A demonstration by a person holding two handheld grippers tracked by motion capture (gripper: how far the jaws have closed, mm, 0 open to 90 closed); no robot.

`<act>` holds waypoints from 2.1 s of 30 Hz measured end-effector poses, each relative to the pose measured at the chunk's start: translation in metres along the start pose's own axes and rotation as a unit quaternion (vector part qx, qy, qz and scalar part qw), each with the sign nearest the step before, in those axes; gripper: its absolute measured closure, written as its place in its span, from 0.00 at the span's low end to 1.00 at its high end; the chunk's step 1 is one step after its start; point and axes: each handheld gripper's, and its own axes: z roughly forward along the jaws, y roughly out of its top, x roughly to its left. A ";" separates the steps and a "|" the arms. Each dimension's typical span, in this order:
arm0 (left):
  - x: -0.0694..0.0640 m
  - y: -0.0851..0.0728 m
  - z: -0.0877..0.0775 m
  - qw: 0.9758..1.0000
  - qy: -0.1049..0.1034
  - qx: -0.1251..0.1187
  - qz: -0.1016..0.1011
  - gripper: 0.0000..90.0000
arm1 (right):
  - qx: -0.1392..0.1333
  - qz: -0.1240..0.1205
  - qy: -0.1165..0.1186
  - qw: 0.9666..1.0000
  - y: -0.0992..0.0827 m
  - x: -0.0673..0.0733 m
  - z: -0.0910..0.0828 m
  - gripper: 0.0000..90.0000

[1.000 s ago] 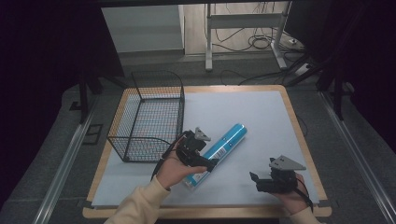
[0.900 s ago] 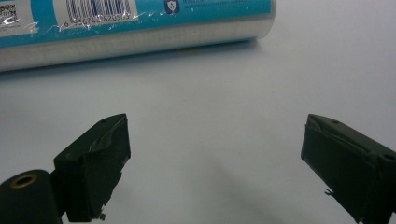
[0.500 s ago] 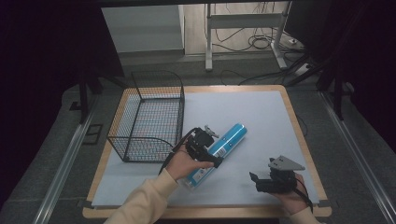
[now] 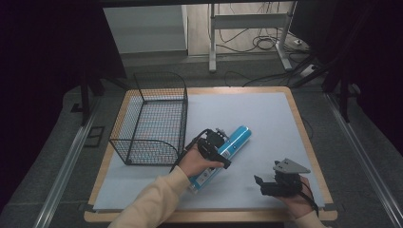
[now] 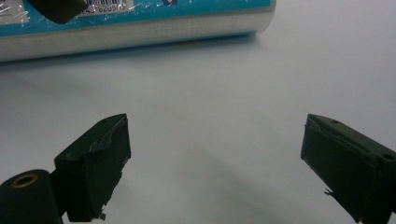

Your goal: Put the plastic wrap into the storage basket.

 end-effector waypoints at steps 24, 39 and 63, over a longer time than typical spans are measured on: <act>0.008 0.017 0.033 0.997 0.014 0.075 -0.016 0.22 | 0.004 -0.006 -0.007 1.000 -0.001 -0.001 0.000 0.10; 0.003 0.025 0.037 0.992 0.022 0.124 0.017 0.35 | 0.000 -0.007 -0.015 1.000 0.000 -0.003 -0.002 0.10; 0.002 0.038 -0.001 0.992 0.017 0.105 0.061 0.35 | -0.011 -0.011 -0.026 1.000 0.000 -0.005 -0.004 0.10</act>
